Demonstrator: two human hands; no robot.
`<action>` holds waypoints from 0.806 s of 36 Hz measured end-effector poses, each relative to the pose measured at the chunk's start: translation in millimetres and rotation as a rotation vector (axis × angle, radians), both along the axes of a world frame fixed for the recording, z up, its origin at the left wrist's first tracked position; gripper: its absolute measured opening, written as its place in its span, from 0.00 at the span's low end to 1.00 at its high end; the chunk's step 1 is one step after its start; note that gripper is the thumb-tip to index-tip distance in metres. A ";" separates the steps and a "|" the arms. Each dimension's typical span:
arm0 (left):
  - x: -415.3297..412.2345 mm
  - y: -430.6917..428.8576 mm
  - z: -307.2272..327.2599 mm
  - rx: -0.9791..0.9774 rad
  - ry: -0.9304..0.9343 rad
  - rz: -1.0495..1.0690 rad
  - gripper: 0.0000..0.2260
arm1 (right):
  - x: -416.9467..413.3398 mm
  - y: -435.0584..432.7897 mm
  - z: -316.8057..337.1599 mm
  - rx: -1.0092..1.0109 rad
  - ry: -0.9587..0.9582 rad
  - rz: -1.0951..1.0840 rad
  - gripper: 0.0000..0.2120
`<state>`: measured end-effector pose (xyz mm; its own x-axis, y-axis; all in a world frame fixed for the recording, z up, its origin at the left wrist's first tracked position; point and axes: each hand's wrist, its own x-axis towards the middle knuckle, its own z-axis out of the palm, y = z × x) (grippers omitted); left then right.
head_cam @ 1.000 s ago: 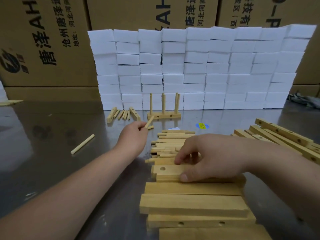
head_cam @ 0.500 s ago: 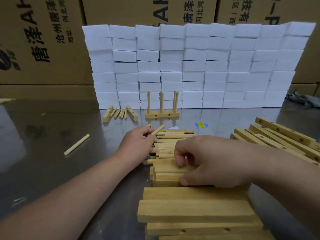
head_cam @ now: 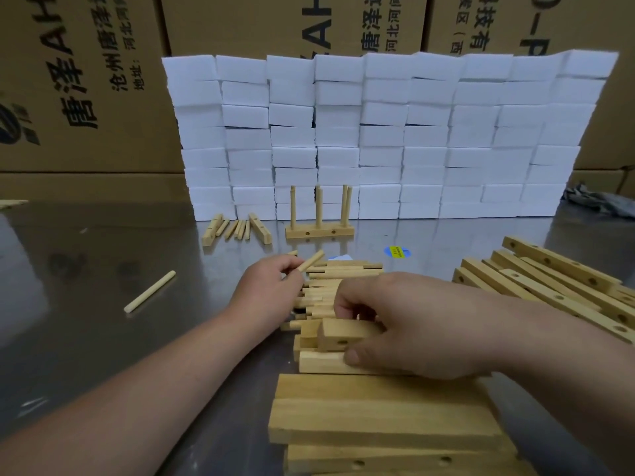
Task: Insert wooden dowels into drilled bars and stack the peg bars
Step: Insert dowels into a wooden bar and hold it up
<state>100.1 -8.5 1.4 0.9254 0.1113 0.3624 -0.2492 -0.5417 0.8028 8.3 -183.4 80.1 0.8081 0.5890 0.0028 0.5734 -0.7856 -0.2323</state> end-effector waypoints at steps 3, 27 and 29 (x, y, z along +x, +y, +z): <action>-1.9 0.1 8.1 -0.057 0.000 -0.001 0.09 | 3.5 -4.9 5.5 0.116 -0.040 -0.079 0.07; -67.8 -31.4 101.3 0.174 -0.338 -0.291 0.10 | 22.8 -23.7 24.1 1.186 0.167 -0.348 0.13; -66.8 -30.1 101.9 0.205 -0.337 -0.286 0.08 | 23.1 -23.1 22.8 1.162 0.129 -0.324 0.13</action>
<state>33.3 -38.6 103.3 0.7357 -0.2356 0.6351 -0.6390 -0.5521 0.5355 31.4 -206.5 102.9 0.9509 0.0593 0.3038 0.3095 -0.1735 -0.9349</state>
